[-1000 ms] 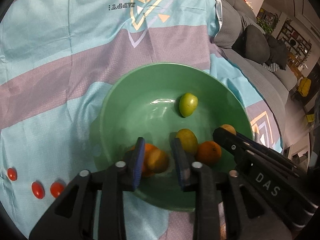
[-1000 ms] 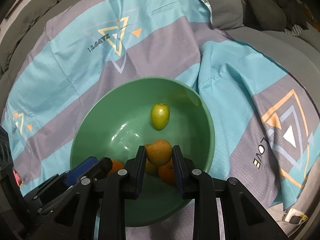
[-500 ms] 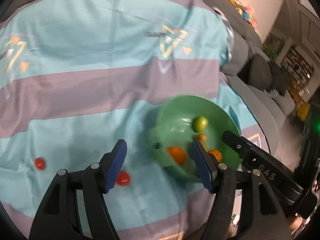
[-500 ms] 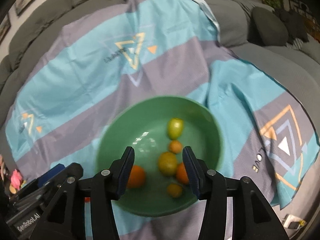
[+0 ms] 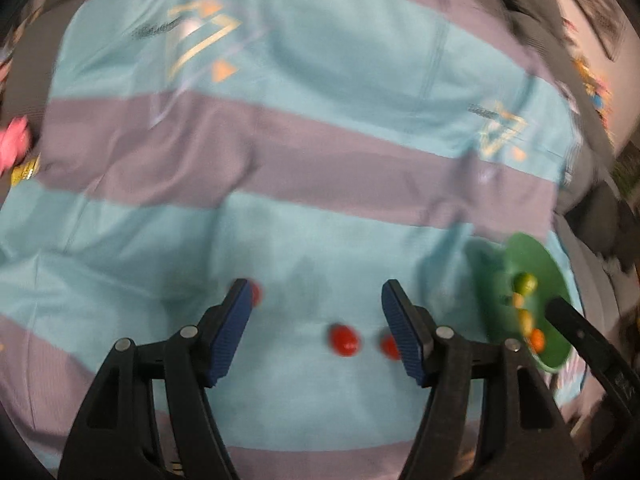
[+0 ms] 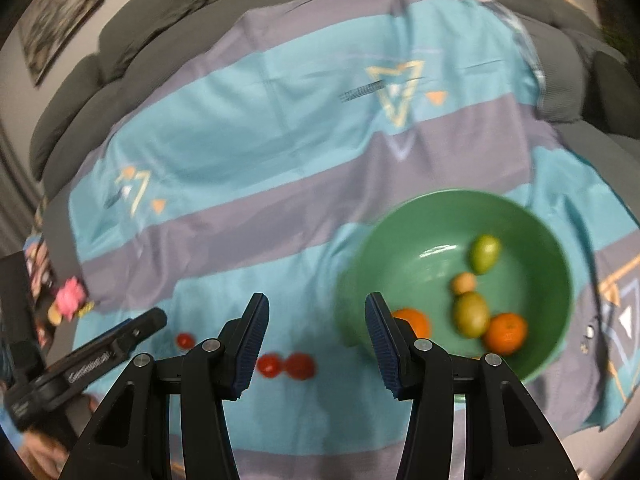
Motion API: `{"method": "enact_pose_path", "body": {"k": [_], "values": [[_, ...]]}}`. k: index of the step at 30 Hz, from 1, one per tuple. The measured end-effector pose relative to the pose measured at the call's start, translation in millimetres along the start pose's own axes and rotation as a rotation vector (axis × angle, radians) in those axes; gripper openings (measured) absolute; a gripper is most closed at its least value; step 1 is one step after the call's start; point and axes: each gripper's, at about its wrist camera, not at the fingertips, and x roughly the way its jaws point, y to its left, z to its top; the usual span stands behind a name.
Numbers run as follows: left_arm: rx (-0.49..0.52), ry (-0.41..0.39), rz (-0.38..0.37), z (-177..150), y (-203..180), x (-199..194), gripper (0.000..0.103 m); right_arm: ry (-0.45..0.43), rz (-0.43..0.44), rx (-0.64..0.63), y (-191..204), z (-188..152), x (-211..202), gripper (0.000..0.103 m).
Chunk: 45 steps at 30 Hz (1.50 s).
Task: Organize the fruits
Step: 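Move both grippers away from the bowl toward the red tomatoes, then grasp a red tomato with the left gripper while the right gripper grasps another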
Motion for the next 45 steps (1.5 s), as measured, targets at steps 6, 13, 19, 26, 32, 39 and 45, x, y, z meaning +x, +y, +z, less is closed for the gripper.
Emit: {"method": "enact_pose_path", "body": {"k": [6,13,19,26,32,39,45], "values": [[-0.069,0.064,0.029,-6.1,32.0,28.0,0.059,0.101,0.076,-0.078,35.0,-14.3,35.7,0.051],[-0.105,0.107,0.015,-6.9,44.7,52.5,0.044,0.219,0.19,-0.152,67.0,-38.6,76.7,0.051],[-0.11,0.135,0.007,-4.3,46.8,68.8,0.039,0.278,0.192,-0.193,77.9,-52.2,102.8,0.042],[-0.106,0.143,0.0,-2.8,49.5,79.5,0.035,0.305,0.155,-0.22,82.1,-57.8,119.2,0.039],[-0.097,0.157,0.017,-4.7,49.6,87.3,0.029,0.324,0.109,-0.242,86.6,-62.2,130.3,0.035],[-0.091,0.141,0.03,-6.6,49.2,88.7,0.026,0.323,0.085,-0.255,85.9,-61.3,134.0,0.026],[-0.105,0.123,0.029,-7.7,49.2,76.2,0.025,0.306,0.082,-0.268,87.0,-58.4,129.4,0.025]]}}
